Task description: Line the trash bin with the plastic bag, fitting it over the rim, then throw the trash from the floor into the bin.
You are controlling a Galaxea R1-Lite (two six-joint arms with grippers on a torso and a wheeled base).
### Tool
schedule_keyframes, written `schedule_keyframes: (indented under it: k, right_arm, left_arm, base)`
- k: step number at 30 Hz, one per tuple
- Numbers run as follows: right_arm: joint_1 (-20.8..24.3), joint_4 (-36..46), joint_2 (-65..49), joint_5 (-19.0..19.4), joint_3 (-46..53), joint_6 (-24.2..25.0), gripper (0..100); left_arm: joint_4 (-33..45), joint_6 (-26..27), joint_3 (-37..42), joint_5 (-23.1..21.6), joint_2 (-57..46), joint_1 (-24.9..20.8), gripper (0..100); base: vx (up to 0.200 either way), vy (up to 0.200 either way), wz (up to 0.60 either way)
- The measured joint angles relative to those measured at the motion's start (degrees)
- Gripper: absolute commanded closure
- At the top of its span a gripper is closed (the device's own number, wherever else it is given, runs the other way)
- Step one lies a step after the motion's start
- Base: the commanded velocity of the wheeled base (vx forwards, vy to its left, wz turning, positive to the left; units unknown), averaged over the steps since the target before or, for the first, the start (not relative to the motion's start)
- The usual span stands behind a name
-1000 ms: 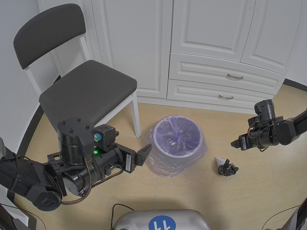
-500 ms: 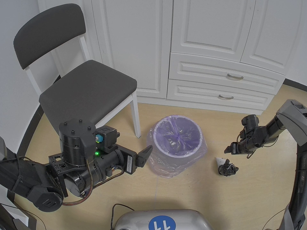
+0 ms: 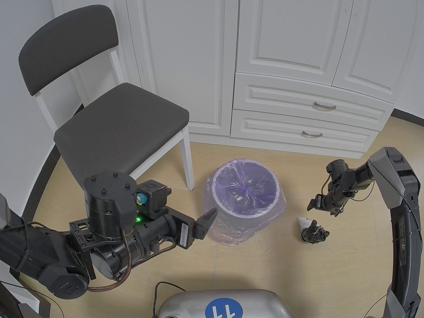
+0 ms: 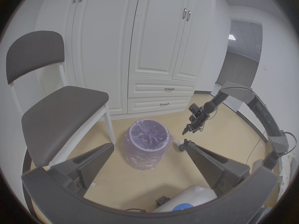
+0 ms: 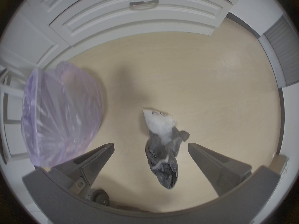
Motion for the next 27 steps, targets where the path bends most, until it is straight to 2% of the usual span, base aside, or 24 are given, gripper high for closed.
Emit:
schedule_keyframes:
  k: [4, 8, 27]
  right_arm:
    - [0.0, 8.4, 4.4, -0.2, -10.2, 1.6, 0]
    - [0.1, 12.6, 9.5, -0.7, -16.5, 0.1, 0]
    - [0.4, 12.8, 16.7, -5.3, -19.0, -3.0, 0]
  left_arm:
    - [-0.1, 0.0, 0.0, 0.0, 0.0, -0.3, 0]
    - [-0.2, 0.0, 0.1, 0.0, 0.2, -0.8, 0]
    - [-0.2, 0.2, 0.6, 0.0, 0.5, -1.9, 0]
  base:
    - [0.0, 0.0, 0.0]
    - [0.0, 0.0, 0.0]
    - [0.0, 0.0, 0.0]
